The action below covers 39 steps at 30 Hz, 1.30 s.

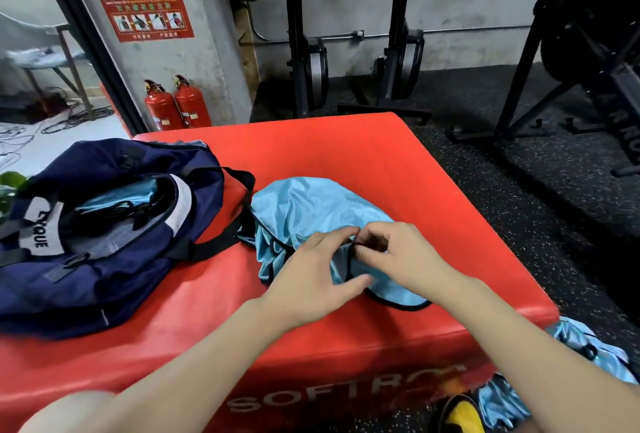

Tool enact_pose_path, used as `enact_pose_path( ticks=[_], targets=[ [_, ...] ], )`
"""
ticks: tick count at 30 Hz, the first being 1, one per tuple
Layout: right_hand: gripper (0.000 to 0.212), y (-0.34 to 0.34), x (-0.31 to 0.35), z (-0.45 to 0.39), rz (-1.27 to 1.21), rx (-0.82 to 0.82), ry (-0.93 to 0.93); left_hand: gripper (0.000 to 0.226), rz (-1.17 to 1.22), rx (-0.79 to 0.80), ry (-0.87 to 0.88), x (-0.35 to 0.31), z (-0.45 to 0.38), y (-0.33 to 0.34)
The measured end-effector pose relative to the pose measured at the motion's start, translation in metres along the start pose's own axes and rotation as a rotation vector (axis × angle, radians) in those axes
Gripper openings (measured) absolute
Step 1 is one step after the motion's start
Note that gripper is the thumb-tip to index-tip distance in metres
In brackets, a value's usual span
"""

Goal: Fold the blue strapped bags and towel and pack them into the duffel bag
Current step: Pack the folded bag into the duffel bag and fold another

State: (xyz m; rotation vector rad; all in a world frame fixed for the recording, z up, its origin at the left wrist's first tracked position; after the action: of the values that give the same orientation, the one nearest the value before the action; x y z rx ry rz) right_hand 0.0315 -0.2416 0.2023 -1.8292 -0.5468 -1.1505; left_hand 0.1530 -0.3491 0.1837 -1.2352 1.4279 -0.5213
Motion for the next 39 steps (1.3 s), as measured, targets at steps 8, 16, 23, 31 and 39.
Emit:
enact_pose_path(
  ticks=[8,16,23,31,39],
  targets=[
    [0.011,-0.009,-0.001,-0.004,0.041,-0.119,-0.008,0.02,0.119,-0.313,-0.114,-0.002,-0.006,-0.037],
    [0.018,-0.073,0.017,-0.016,0.198,-0.27,0.066,0.024,0.0,-0.468,-0.146,0.009,-0.046,-0.156],
    [0.018,-0.146,0.115,-0.055,0.239,-0.467,-0.06,0.02,-0.17,-0.597,-0.124,0.002,-0.102,-0.292],
    [0.005,-0.213,0.263,-0.101,0.403,-0.586,-0.195,0.021,-0.339,-0.718,-0.102,-0.029,-0.136,-0.418],
    [0.014,-0.28,0.378,-0.114,0.613,-0.749,-0.217,0.021,-0.481,-0.892,-0.072,-0.087,-0.145,-0.516]
  ],
)
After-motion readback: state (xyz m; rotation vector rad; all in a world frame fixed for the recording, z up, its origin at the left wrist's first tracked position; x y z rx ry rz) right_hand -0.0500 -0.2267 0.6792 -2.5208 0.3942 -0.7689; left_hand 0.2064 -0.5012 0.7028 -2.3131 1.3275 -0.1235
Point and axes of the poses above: each hand's wrist, its own z-axis away from the middle knuckle, its own y-axis out of the palm, x = y × z, the point moved 5 cm from there along -z, towards the middle knuckle, and after that the axes turned 12 degrees about -z, right-handed, at the moved point
